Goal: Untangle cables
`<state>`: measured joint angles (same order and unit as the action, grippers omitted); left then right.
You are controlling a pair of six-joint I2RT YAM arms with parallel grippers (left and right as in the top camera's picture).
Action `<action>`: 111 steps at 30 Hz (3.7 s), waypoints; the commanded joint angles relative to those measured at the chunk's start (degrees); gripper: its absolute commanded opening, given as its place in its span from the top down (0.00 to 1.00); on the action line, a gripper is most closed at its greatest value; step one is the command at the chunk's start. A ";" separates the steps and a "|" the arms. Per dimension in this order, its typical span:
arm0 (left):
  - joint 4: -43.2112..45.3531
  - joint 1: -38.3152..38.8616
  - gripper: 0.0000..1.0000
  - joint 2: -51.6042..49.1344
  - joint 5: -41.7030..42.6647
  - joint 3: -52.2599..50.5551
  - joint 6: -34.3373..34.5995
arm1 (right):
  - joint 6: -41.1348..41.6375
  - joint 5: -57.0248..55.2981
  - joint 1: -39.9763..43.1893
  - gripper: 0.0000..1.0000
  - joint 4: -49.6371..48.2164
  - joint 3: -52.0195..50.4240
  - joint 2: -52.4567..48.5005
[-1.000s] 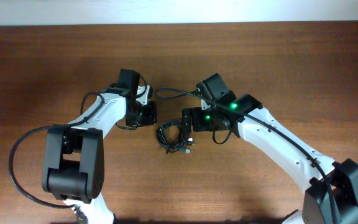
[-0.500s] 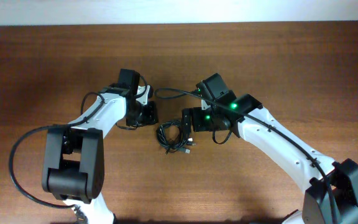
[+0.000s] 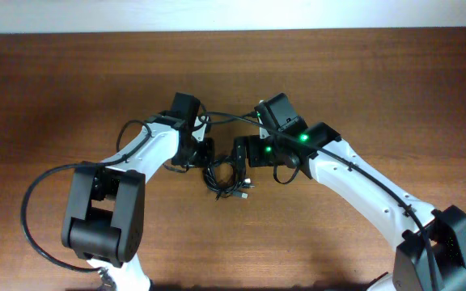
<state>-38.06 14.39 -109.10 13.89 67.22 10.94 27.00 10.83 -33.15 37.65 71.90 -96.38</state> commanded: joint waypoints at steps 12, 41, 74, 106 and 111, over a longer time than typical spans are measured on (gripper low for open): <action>-7.08 -3.02 0.80 0.15 -1.03 4.57 -0.98 | 0.46 0.11 -3.23 0.74 -4.92 -4.42 -0.76; -7.67 -15.10 0.99 0.15 14.71 4.46 2.23 | 2.36 20.83 4.68 0.96 -6.08 -1.33 -9.75; -7.69 -14.43 0.91 0.15 13.07 4.39 2.27 | -12.44 -0.50 -10.10 0.80 -12.37 -1.60 -19.50; -7.89 -14.43 0.90 0.15 13.09 4.39 2.25 | -11.76 24.33 -0.15 0.47 1.90 6.73 -13.92; -7.89 -14.43 0.89 0.15 12.33 4.39 2.27 | -11.56 24.02 -0.85 0.48 2.19 3.82 -13.94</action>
<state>-45.89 -0.32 -109.10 27.16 70.85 14.15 15.86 35.99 -33.15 39.88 77.56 -111.90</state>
